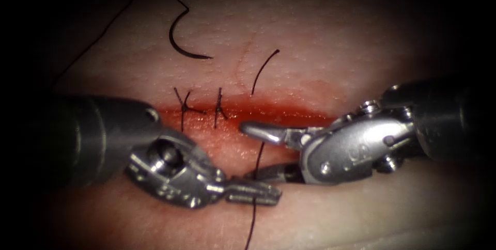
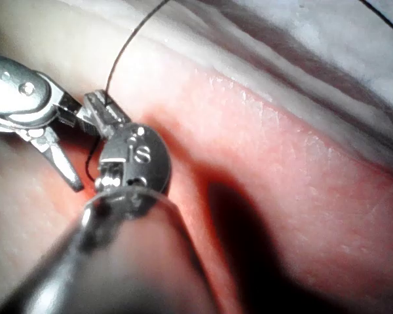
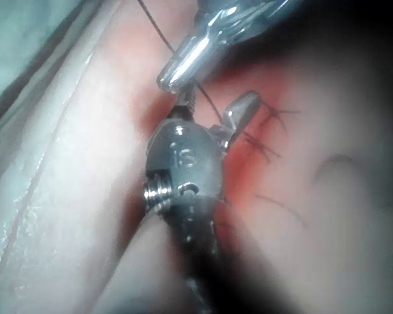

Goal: Wound Closure
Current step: Use the right tool to help the left tool grasp a longer length of suture, then wrap the suture counter-clockwise two times around the right needle holder, then with the right needle holder, grab the tail end of the suture.

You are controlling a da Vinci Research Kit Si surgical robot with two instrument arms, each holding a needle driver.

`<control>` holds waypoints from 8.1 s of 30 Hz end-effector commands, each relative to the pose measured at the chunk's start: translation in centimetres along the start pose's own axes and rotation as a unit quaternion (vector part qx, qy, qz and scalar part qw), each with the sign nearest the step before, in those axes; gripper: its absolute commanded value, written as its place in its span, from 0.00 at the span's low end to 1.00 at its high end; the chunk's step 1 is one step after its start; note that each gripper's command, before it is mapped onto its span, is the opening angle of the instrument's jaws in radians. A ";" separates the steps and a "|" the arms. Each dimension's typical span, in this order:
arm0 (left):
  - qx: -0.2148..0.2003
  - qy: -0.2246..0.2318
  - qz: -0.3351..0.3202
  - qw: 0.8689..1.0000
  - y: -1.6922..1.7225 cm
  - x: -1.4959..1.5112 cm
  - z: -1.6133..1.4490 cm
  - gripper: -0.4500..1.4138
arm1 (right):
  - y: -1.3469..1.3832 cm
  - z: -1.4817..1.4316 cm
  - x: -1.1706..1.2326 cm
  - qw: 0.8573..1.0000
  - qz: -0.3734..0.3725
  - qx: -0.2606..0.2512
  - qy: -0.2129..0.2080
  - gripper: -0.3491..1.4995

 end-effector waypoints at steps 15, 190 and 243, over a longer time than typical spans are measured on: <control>0.008 -0.001 0.006 1.000 0.04 0.00 0.08 0.83 | 0.23 0.09 -0.35 0.999 0.014 0.026 -0.035 0.00; -0.051 0.032 0.034 0.998 -0.71 -0.52 -0.63 0.00 | 0.07 0.90 -1.18 0.957 0.283 -0.031 0.057 0.68; -0.030 -0.017 -0.104 0.994 0.26 -1.56 -0.58 0.00 | 0.21 0.54 -1.19 0.864 0.448 -0.147 0.176 0.26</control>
